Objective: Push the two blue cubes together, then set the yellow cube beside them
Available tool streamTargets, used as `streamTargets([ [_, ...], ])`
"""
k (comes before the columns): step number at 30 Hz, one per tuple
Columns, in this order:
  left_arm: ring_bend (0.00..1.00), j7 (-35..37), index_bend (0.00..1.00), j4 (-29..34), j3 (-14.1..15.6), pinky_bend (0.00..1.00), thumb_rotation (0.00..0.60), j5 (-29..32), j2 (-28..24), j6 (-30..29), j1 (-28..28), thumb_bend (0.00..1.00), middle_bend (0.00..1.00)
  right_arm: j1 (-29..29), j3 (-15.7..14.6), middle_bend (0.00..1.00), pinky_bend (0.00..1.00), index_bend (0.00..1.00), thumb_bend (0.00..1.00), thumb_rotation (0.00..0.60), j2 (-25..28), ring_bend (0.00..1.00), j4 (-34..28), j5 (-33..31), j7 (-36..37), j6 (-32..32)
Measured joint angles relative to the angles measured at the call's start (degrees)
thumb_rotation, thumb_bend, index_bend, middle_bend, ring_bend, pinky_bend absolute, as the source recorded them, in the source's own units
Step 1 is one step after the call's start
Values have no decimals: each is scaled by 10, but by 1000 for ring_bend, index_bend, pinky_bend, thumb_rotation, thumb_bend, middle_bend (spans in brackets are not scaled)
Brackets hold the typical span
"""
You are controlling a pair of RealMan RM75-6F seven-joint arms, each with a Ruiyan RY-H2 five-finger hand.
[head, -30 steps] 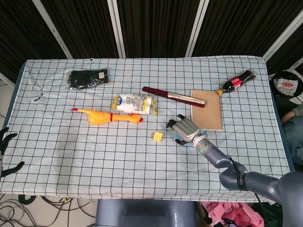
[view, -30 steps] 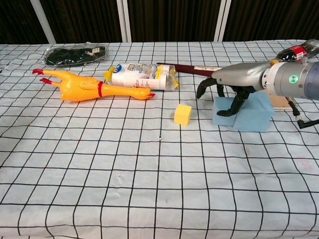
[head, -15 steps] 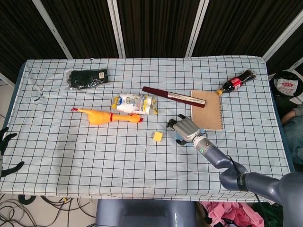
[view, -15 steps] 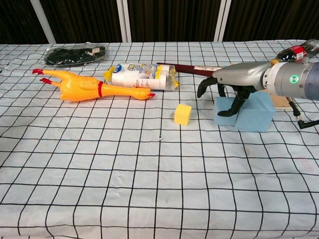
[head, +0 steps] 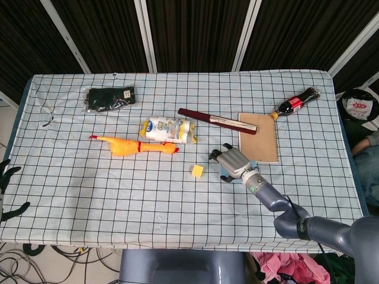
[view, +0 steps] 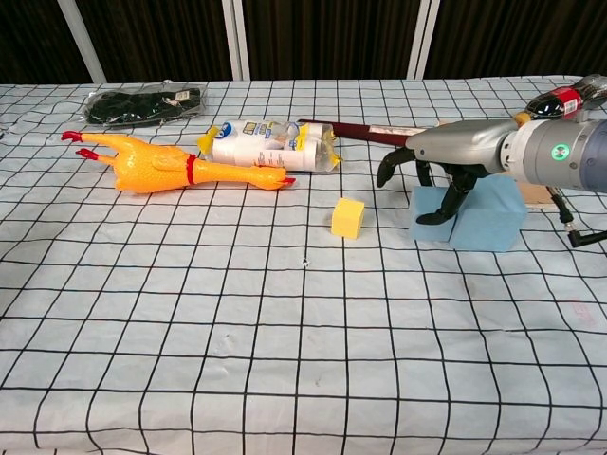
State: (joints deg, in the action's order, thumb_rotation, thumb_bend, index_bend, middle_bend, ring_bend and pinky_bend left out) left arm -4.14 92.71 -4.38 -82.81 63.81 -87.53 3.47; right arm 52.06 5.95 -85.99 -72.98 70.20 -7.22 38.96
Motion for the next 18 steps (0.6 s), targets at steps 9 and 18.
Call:
streamTargets([
  [9, 0, -2, 208, 0, -1, 0, 600, 1, 1, 0, 0, 41, 71, 0, 1, 156, 91, 230, 266, 600, 7, 481, -4, -4, 1, -8],
  [18, 0, -3, 208, 0, -1, 0, 600, 2, 1, 0, 0, 41, 71, 0, 2, 153, 92, 224, 267, 600, 11, 470, -9, -3, 3, -12],
])
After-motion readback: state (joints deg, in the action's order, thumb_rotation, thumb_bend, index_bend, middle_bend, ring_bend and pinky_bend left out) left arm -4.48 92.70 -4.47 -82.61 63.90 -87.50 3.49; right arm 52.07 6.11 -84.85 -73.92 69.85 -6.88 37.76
